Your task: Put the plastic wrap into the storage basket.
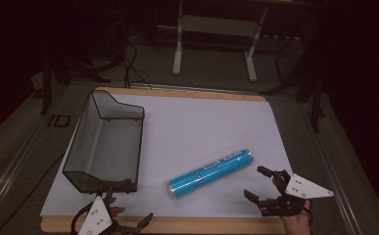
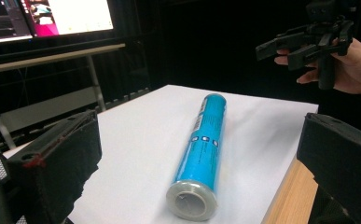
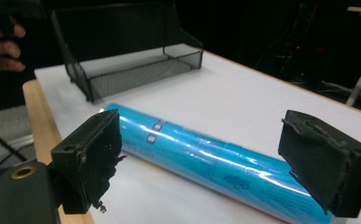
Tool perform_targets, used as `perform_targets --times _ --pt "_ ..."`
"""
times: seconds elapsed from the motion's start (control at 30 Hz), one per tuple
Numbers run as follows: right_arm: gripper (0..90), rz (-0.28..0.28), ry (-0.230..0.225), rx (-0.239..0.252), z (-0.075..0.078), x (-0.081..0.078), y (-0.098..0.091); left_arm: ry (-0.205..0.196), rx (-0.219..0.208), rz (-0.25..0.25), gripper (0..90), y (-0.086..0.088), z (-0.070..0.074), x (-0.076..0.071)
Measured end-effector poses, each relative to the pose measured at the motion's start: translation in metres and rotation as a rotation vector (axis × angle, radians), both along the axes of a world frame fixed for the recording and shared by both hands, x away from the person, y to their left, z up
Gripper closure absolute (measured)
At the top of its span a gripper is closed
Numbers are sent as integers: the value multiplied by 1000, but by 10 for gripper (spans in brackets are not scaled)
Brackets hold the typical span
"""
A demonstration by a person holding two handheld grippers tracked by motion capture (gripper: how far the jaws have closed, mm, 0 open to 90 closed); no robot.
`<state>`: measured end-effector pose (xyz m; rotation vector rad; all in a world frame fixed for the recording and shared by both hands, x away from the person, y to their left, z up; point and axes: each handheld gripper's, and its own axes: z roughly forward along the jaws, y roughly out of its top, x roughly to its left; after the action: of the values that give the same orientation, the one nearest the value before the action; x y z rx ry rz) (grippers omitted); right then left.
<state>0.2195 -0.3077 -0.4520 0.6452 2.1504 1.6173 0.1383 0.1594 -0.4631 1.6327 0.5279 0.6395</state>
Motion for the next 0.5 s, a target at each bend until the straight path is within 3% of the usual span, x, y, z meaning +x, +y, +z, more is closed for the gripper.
perform_targets --times 0.27,0.33,0.4,0.5 --pt "117 48 -17 -53 2 -4 7 1 -3 -2 7 0 0 0" --pt "117 43 -8 -65 2 -5 8 2 -7 -2 7 0 0 0" --pt "129 53 34 -89 2 -6 9 2 -8 -3 7 1 0 1" --pt "123 62 43 -88 3 -5 11 5 -4 -1 7 1 0 1"
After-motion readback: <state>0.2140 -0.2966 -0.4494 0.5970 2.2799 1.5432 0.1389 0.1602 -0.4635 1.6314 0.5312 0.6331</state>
